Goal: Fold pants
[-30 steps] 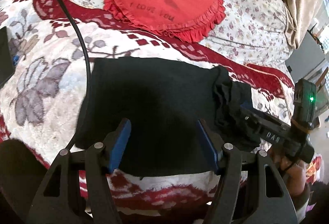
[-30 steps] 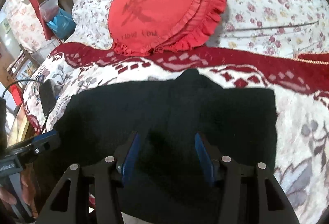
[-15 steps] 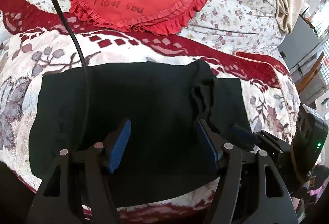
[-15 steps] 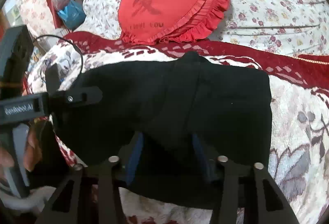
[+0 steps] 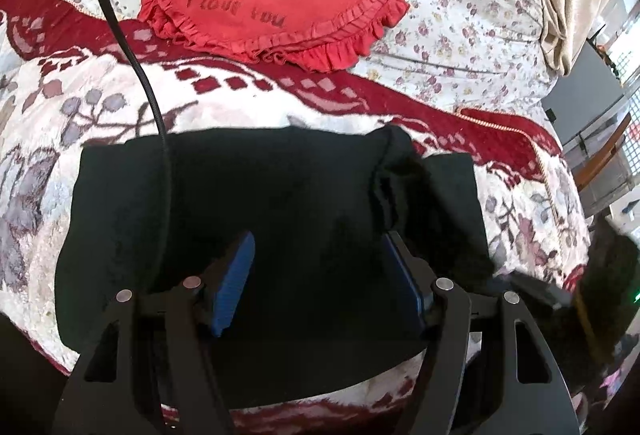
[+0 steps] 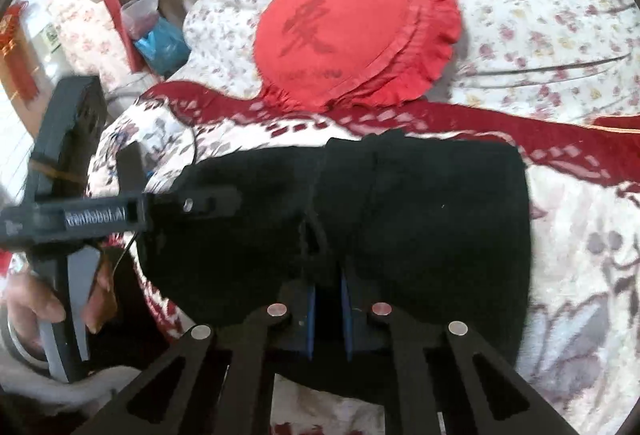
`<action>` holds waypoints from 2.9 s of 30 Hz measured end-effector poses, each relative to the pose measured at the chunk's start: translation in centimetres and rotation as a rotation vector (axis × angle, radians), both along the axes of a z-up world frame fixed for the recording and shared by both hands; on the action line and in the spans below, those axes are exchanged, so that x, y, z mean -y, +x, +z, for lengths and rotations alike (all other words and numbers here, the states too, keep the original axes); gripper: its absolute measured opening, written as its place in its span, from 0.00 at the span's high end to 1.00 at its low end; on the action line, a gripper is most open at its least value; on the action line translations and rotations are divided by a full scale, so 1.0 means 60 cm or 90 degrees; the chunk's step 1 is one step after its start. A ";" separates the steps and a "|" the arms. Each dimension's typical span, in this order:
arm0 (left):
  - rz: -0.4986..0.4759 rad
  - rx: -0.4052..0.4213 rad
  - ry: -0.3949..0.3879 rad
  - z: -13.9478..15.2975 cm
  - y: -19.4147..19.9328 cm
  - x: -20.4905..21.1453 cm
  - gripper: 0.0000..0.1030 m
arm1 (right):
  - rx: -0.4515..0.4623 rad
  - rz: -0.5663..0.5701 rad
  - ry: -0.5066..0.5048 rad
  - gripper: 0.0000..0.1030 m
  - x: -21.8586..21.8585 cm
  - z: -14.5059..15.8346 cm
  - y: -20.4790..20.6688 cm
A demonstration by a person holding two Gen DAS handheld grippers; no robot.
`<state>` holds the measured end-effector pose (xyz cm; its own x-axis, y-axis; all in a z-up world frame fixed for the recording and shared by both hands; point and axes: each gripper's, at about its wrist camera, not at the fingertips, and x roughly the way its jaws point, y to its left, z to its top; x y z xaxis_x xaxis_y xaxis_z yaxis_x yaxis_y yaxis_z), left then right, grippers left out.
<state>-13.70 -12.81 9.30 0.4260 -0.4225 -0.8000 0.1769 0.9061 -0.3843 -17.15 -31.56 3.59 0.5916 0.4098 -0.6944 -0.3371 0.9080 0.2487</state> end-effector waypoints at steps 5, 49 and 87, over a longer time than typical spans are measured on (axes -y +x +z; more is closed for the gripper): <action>-0.004 0.006 0.007 0.006 -0.003 0.006 0.37 | -0.034 0.004 -0.016 0.81 -0.030 -0.050 0.029; 0.217 -0.063 -0.152 -0.068 -0.112 -0.213 0.27 | -0.013 0.200 -0.054 0.40 -0.289 0.015 0.200; 0.025 0.199 -0.133 0.062 -0.079 -0.080 0.66 | 0.000 0.096 0.287 0.75 -0.078 0.061 0.208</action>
<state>-18.43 -8.00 13.04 0.6547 -0.5417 -0.5272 0.2817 0.8221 -0.4948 -4.70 -26.89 7.25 0.5024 0.7514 -0.4277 -0.4563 0.6506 0.6070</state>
